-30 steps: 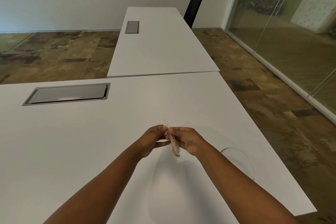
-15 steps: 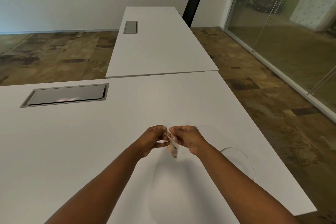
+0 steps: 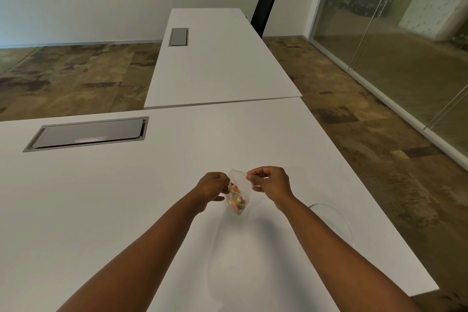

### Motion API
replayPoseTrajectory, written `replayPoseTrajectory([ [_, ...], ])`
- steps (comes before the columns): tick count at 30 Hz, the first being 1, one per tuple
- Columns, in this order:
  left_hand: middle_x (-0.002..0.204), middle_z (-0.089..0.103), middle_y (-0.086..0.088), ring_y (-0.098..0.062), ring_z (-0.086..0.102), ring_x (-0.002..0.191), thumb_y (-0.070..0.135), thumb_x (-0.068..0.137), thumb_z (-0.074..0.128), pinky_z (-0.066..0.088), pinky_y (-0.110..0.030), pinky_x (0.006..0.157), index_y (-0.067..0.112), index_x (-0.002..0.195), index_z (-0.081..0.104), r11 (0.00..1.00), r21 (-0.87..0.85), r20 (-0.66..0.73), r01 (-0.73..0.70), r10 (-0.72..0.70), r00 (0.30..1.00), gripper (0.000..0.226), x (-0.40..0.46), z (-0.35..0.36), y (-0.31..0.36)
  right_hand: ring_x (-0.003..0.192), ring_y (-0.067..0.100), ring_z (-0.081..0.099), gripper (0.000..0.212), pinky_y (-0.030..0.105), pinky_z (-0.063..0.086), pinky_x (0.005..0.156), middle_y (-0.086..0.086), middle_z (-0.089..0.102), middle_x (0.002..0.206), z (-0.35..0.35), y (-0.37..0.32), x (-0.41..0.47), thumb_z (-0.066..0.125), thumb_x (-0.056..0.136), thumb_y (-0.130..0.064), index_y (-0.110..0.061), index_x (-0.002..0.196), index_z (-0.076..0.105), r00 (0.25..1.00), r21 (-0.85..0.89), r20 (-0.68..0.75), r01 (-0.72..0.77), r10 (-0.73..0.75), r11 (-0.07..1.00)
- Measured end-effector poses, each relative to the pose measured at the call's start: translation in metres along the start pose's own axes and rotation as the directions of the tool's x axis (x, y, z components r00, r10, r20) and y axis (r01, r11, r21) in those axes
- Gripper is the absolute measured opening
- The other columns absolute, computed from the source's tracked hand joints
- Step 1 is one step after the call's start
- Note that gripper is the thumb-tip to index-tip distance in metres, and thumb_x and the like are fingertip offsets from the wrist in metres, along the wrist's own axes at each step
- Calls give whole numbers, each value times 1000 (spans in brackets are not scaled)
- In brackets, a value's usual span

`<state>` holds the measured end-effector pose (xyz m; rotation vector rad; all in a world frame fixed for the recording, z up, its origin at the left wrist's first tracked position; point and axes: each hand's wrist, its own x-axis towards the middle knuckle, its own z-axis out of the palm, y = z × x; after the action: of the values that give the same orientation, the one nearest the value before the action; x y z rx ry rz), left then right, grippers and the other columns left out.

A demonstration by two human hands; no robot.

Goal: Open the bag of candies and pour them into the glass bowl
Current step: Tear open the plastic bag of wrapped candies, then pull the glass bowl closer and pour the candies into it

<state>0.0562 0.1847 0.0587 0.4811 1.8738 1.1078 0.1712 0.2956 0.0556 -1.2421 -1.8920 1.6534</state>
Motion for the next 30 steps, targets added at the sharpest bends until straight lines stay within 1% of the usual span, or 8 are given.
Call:
replayPoseTrajectory([
  [2,76,59,-2,-11,56,71,16,93,45,48,-23,67,9,82,56,1000,-16,-6,13,-13,1000,17,1,1,0,77,18,62,18,28,55,75,8,67,88,-9,3,2,70,80,-11,-2,97,72,998,13,68,-9,8,1000],
  [5,72,58,-2,-13,57,68,12,92,43,46,-24,65,14,69,52,999,-35,-10,24,-24,1000,25,1,1,0,98,20,61,31,29,47,87,7,67,101,-40,19,18,69,80,-13,-12,111,68,997,-301,70,8,14,954],
  [9,71,56,-3,-14,56,67,9,90,41,46,-24,63,12,70,52,998,-39,-12,40,-40,999,23,1,-1,-2,128,31,47,55,41,39,109,11,52,140,-94,49,37,53,78,-7,-18,132,51,961,-732,32,-164,273,661],
  [12,72,56,-3,-14,56,67,10,90,41,45,-25,64,13,70,52,998,-37,-11,52,-52,999,23,3,-2,-5,132,32,43,62,38,38,111,17,44,144,-119,62,34,60,79,2,-7,137,43,910,-776,17,-248,413,579],
  [18,73,56,-2,-13,55,67,10,90,41,45,-25,64,11,76,54,998,-20,-12,63,-63,998,19,2,-3,-6,101,28,63,20,30,44,76,9,66,102,-129,86,22,60,86,-19,-10,101,68,931,-810,-125,-295,342,506],
  [22,75,57,-4,-13,55,68,10,89,41,45,-25,65,13,68,54,998,-7,-34,64,-64,997,25,1,-7,-7,87,25,64,21,31,51,77,11,72,105,-123,84,24,60,85,-16,-8,100,72,930,-778,-130,-311,345,546],
  [27,74,56,-3,-13,55,67,11,88,43,45,-25,65,12,70,53,998,8,-58,68,-68,996,21,2,-10,-6,65,22,55,19,24,41,52,11,67,86,-100,77,24,55,83,-6,-3,90,73,918,-644,-63,-337,392,687],
  [30,76,55,-4,-14,52,66,11,89,44,46,-24,62,7,78,56,998,29,-72,47,-45,996,17,2,-11,-3,62,23,59,16,24,45,52,11,69,84,-83,76,22,56,83,-7,-10,78,71,929,-628,-51,-314,365,712],
])
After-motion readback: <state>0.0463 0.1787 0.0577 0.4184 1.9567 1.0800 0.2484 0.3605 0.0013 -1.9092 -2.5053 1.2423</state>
